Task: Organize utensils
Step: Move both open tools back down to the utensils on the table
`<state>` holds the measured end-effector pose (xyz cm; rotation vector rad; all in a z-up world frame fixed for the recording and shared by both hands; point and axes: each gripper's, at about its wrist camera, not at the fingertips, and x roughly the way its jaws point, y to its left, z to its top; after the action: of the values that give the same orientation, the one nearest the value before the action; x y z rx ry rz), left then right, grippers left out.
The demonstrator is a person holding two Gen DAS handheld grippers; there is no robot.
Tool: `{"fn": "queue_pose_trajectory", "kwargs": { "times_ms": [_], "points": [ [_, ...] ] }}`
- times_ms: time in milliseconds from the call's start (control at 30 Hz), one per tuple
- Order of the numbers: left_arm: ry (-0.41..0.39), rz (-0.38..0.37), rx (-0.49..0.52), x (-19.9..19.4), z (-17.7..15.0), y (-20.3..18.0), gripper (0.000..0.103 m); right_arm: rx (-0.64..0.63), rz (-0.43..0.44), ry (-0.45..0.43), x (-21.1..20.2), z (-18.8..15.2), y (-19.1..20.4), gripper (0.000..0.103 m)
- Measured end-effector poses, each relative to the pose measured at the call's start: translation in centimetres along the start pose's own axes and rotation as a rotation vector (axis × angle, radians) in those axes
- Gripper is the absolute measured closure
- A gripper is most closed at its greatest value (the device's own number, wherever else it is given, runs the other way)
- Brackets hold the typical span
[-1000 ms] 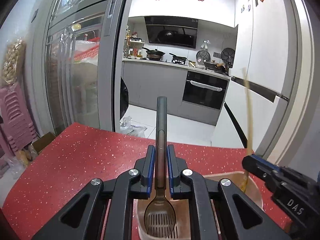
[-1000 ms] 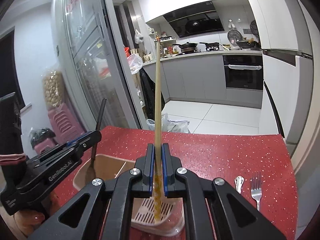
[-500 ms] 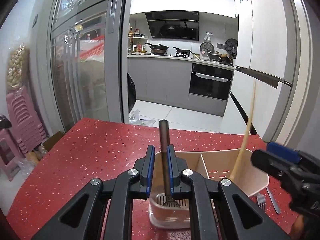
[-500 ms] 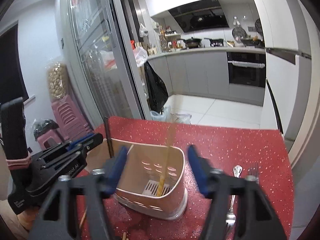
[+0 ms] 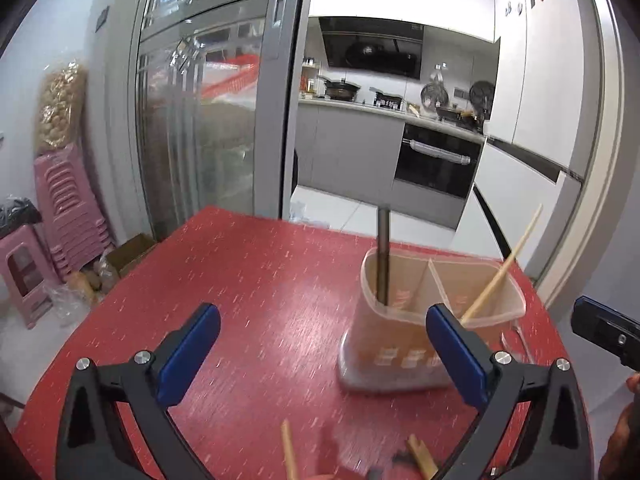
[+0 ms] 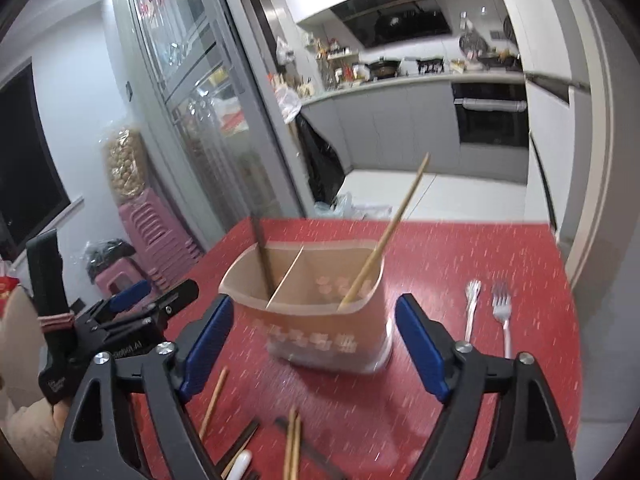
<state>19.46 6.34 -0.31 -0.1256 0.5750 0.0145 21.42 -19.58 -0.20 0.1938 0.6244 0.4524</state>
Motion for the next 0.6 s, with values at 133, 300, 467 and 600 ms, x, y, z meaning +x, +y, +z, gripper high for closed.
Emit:
{"fn": "queue_pose_trajectory", "kwargs": {
  "times_ms": [133, 300, 467, 600],
  "points": [
    [0.092, 0.023, 0.009, -0.6, -2.8, 1.4, 0.000, 0.021, 0.015, 0.089, -0.3, -2.3, 0.1, 0.001],
    [0.206, 0.039, 0.005, -0.9, -6.6, 3.0, 0.000, -0.009, -0.018, 0.221, -0.1, -5.2, 0.4, 0.001],
    [0.343, 0.043, 0.043, -0.3, -10.7, 3.2, 0.000, -0.015, -0.041, 0.311, -0.2, -7.8, 0.8, 0.001],
    [0.392, 0.032, 0.036, 0.0, -12.9, 3.4, 0.000, -0.033, -0.099, 0.386, 0.4, -9.8, 0.7, 0.001]
  ]
}}
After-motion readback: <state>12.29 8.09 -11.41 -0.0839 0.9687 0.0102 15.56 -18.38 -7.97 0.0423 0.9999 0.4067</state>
